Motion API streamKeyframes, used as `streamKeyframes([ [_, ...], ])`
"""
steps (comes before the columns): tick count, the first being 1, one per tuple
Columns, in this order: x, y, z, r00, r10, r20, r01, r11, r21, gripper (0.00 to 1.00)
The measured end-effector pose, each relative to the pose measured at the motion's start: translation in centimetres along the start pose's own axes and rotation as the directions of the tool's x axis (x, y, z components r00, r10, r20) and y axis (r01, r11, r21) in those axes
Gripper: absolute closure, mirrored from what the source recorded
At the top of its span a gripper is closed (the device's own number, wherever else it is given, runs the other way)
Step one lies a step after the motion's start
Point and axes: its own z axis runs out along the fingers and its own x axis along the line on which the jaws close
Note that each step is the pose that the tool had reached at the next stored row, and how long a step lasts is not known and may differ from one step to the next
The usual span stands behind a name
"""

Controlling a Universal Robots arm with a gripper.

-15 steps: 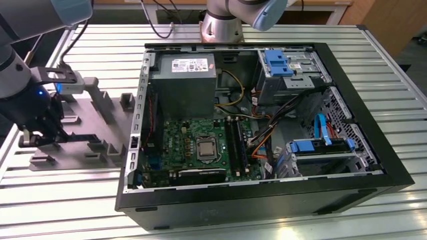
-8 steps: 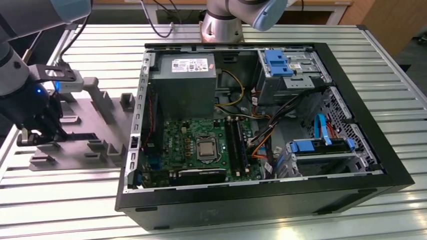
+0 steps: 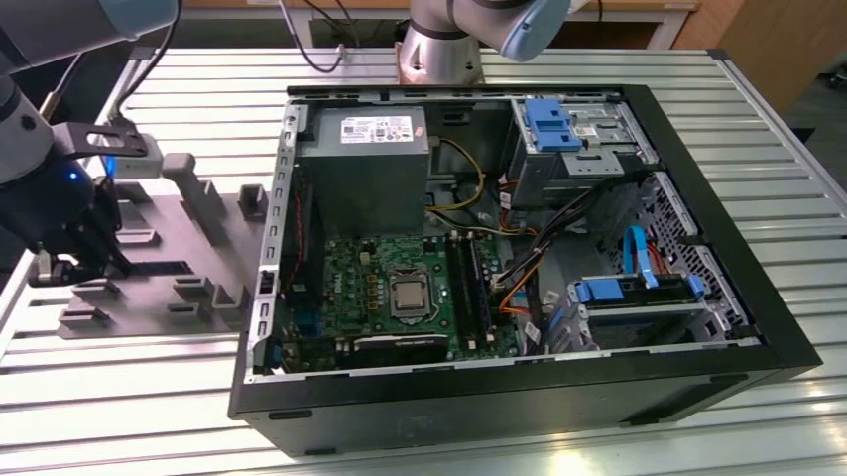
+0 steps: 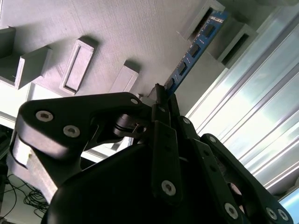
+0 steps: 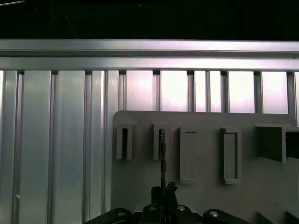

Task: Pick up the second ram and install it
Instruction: 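Pick up the second ram and move it above second insertion slot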

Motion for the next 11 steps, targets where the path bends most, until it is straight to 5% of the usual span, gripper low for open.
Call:
streamKeyframes([
  [11,-0.02,0.02,-0.83,1.0000,0.000,0.0000,0.000,1.0000,-0.0001,0.86],
])
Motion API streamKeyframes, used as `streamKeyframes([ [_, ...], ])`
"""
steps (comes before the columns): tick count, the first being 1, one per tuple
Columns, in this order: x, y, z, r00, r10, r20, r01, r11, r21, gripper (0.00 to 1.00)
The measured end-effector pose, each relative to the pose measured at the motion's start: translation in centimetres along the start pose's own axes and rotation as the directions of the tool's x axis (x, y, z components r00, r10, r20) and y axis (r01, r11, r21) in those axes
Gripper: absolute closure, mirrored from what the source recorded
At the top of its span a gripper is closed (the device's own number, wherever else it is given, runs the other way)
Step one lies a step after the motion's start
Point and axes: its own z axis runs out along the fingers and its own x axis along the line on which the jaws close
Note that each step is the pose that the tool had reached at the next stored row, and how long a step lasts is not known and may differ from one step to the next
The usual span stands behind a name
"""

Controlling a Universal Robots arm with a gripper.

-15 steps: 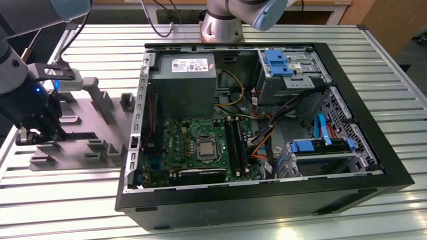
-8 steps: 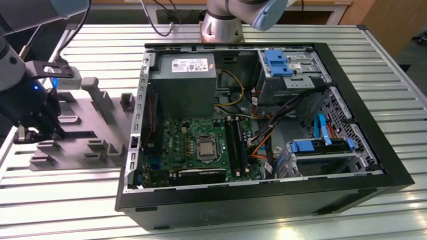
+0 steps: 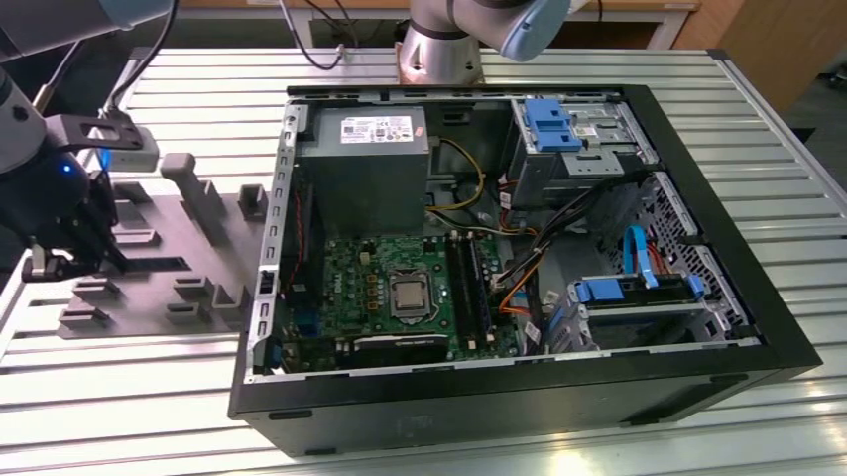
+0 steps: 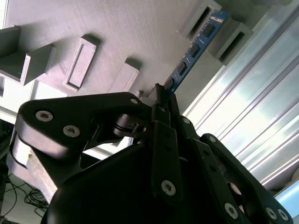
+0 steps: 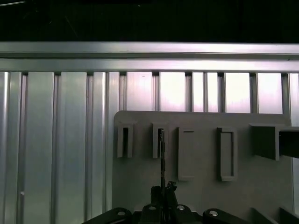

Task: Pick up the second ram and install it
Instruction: 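Pick up the second ram and move it above second insertion slot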

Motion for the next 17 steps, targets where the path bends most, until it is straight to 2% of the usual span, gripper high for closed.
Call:
streamKeyframes([
  [17,-0.03,0.03,-1.11,1.0000,0.000,0.0000,0.000,1.0000,0.0000,0.86],
])
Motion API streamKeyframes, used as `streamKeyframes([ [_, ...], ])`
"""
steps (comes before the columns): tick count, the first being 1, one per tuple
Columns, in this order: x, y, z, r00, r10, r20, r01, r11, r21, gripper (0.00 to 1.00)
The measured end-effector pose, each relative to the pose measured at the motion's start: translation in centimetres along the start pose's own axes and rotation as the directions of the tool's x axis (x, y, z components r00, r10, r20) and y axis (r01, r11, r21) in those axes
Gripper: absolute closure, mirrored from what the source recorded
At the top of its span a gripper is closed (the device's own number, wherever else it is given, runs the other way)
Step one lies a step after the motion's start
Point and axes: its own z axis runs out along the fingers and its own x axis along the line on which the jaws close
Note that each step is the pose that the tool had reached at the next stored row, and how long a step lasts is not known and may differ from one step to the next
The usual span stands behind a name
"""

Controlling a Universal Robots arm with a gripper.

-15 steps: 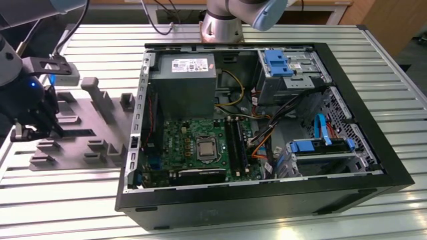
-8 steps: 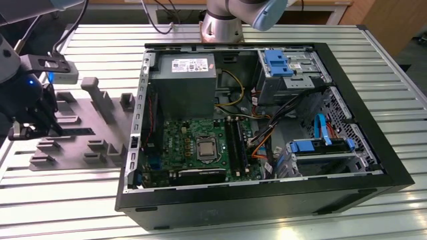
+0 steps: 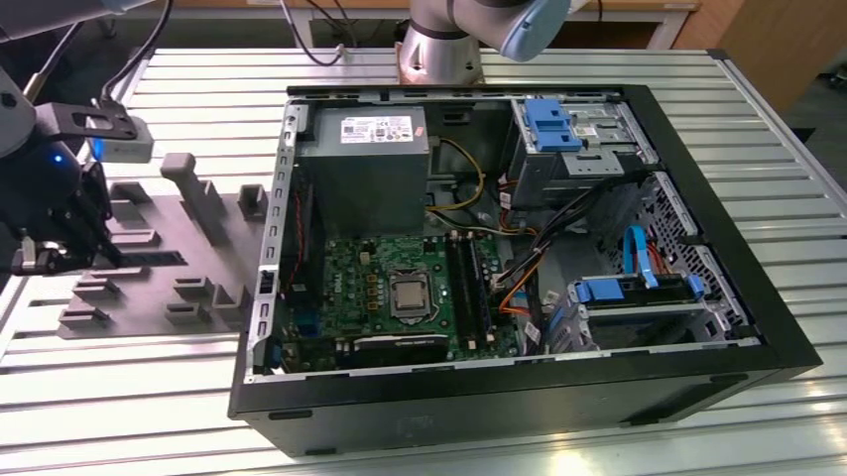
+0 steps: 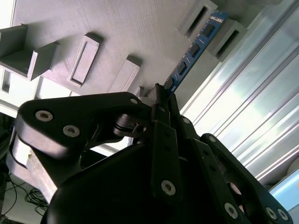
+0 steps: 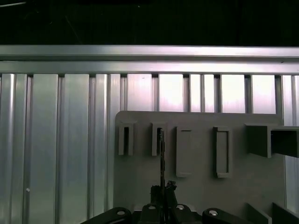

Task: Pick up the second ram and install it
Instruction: 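Pick up the second ram and move it above second insertion slot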

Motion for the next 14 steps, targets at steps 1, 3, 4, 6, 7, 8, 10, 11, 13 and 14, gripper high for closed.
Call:
streamKeyframes([
  [1,0.00,0.00,-0.06,1.0000,0.000,0.0000,0.000,1.0000,0.0000,0.86],
  [3,0.00,0.01,-0.20,1.0000,0.000,0.0000,0.000,1.0000,0.0000,0.86],
  [4,-0.01,0.01,-0.26,1.0000,0.000,0.0000,0.000,1.0000,0.0000,0.86],
  [6,-0.01,0.01,-0.40,1.0000,0.000,0.0000,0.000,1.0000,0.0000,0.86],
  [7,-0.01,0.01,-0.46,1.0000,0.000,0.0000,0.000,1.0000,0.0000,0.86],
  [8,-0.01,0.01,-0.53,1.0000,0.000,0.0000,0.000,1.0000,0.0000,0.86],
  [10,-0.02,0.02,-0.66,1.0000,0.000,0.0000,0.000,1.0000,0.0000,0.86],
  [11,-0.02,0.02,-0.73,1.0000,0.000,-0.0001,0.000,1.0000,0.0000,0.86],
  [13,-0.02,0.03,-0.87,1.0000,0.000,0.0000,0.000,1.0000,0.0000,0.86],
  [14,-0.02,0.03,-1.01,1.0000,0.000,-0.0001,0.000,1.0000,0.0000,0.86],
])
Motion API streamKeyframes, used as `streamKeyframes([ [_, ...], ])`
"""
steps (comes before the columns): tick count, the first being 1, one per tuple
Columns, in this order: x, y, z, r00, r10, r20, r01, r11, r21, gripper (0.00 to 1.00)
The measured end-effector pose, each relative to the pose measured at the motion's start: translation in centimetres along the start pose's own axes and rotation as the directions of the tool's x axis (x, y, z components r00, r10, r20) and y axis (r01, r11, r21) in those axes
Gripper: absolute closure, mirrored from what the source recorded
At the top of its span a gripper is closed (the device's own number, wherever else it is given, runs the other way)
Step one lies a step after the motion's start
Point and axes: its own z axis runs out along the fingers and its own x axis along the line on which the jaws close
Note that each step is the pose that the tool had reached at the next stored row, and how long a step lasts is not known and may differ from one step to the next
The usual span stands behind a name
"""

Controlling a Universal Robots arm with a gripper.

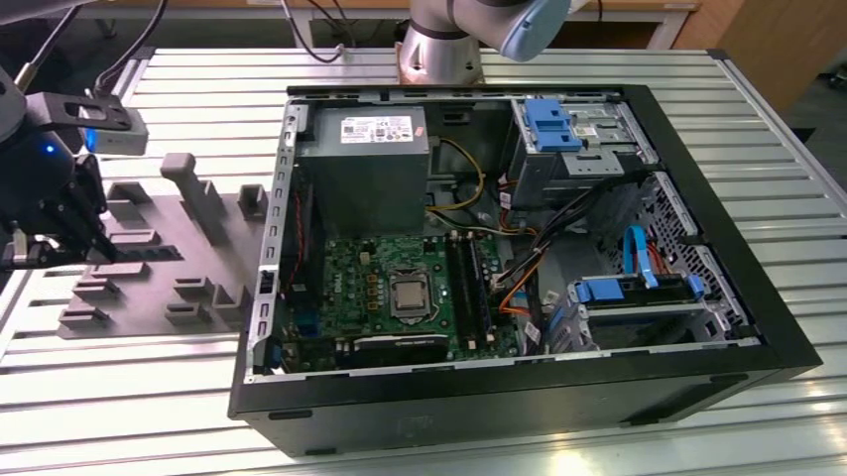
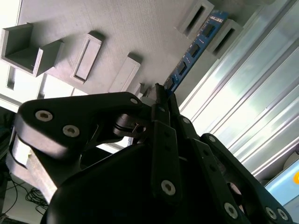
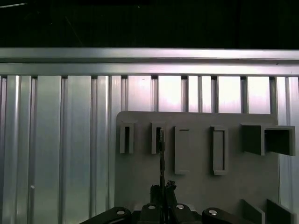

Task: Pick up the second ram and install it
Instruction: 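Pick up the second ram and move it above second insertion slot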

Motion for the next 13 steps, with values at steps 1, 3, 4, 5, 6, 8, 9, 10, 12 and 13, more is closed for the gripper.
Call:
streamKeyframes([
  [1,0.00,0.00,-0.07,1.0000,0.000,0.0001,0.000,1.0000,0.0001,0.86],
  [3,-0.01,0.00,-0.21,1.0000,0.000,0.0000,0.000,1.0000,0.0000,0.86],
  [4,-0.01,0.01,-0.28,1.0000,0.000,0.0001,0.000,1.0000,0.0001,0.86],
  [5,-0.01,0.01,-0.35,1.0000,0.000,0.0000,0.000,1.0000,0.0000,0.86],
  [6,-0.01,0.01,-0.42,1.0000,0.000,0.0001,0.000,1.0000,0.0000,0.86],
  [8,-0.01,0.02,-0.56,1.0000,0.000,0.0000,0.000,1.0000,0.0001,0.86],
  [9,-0.02,0.02,-0.63,1.0000,0.000,0.0001,0.000,1.0000,0.0001,0.86],
  [10,-0.02,0.02,-0.71,1.0000,0.000,0.0000,0.000,1.0000,0.0000,0.86],
  [12,-0.02,0.02,-0.84,1.0000,0.000,0.0001,0.000,1.0000,0.0001,0.86],
  [13,-0.02,0.03,-0.91,1.0000,0.000,0.0000,0.000,1.0000,0.0000,0.86],
])
